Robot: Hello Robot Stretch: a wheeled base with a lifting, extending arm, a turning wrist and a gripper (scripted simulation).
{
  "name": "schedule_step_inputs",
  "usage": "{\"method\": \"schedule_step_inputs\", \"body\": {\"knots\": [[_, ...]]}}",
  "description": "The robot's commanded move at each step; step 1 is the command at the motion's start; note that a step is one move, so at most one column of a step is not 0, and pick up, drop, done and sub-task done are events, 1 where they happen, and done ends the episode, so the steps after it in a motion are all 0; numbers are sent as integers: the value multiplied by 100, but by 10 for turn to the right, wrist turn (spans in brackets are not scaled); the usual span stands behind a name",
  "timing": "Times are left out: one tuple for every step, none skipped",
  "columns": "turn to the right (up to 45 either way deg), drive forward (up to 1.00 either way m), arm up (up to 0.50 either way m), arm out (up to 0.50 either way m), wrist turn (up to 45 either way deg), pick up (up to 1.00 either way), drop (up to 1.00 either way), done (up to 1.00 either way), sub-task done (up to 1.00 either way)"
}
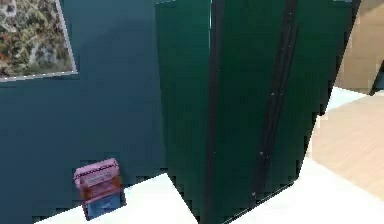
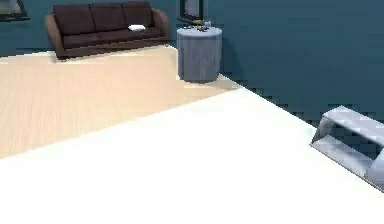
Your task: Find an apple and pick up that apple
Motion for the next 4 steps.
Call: {"method": "schedule_step_inputs", "body": {"knots": [[-450,0,0,0,0,0,0,0,0],[-450,0,0,0,0,0,0,0,0],[-450,0,0,0,0,0,0,0,0],[-90,0,0,0,0,0,0,0,0]]}}
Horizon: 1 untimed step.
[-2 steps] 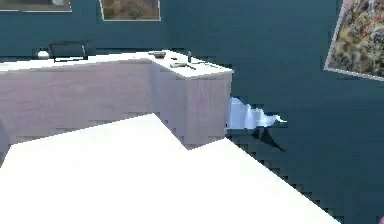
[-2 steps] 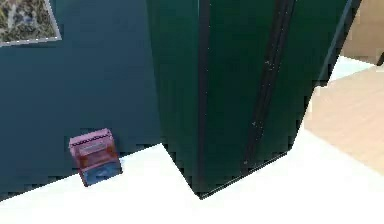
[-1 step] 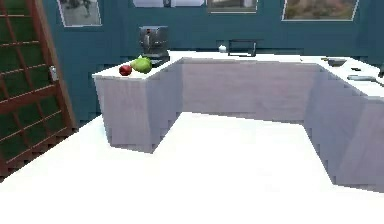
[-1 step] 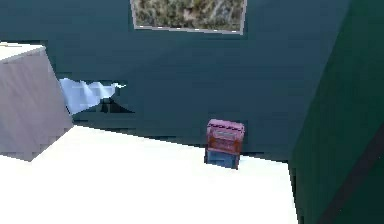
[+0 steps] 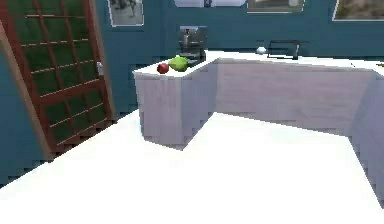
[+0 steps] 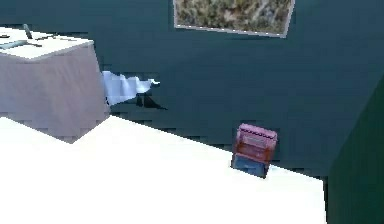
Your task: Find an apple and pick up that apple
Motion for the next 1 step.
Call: {"method": "schedule_step_inputs", "body": {"knots": [[0,100,0,0,0,0,0,0,0]]}}
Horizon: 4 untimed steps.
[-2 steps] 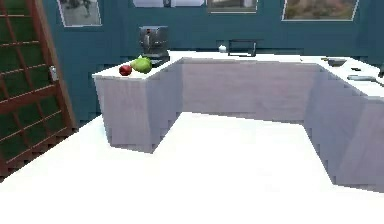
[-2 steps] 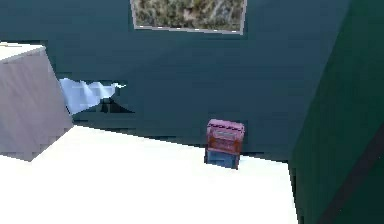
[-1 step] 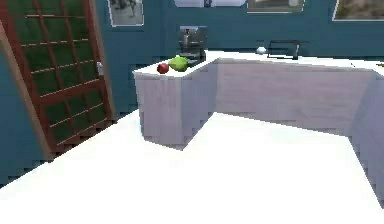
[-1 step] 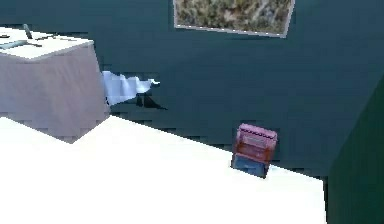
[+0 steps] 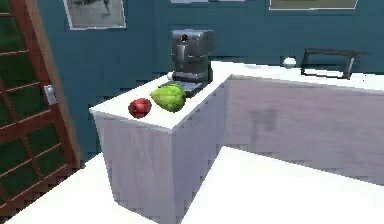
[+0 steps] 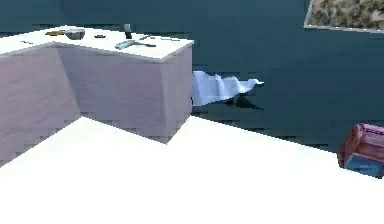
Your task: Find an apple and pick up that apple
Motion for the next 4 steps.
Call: {"method": "schedule_step_inputs", "body": {"knots": [[-60,0,0,0,0,0,0,0,0],[0,30,0,0,0,0,0,0,0],[-450,0,0,0,0,0,0,0,0],[-450,0,0,0,0,0,0,0,0]]}}
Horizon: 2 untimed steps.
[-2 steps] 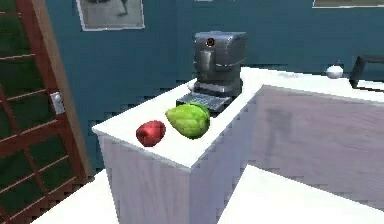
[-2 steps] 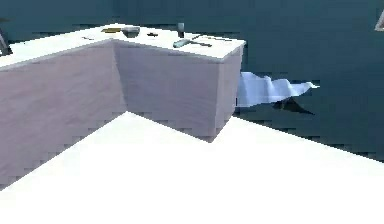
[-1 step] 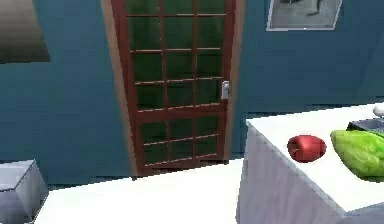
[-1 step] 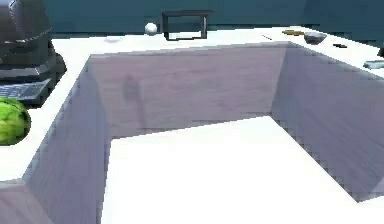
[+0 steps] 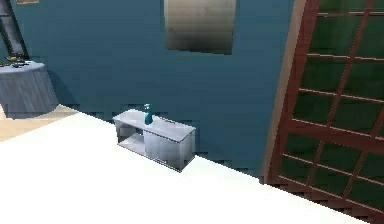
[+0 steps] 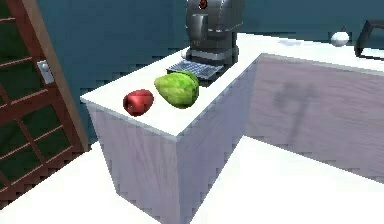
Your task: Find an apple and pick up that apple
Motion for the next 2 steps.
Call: {"method": "schedule_step_inputs", "body": {"knots": [[-120,0,0,0,0,0,0,0,0],[0,0,50,0,0,0,0,0,0]]}}
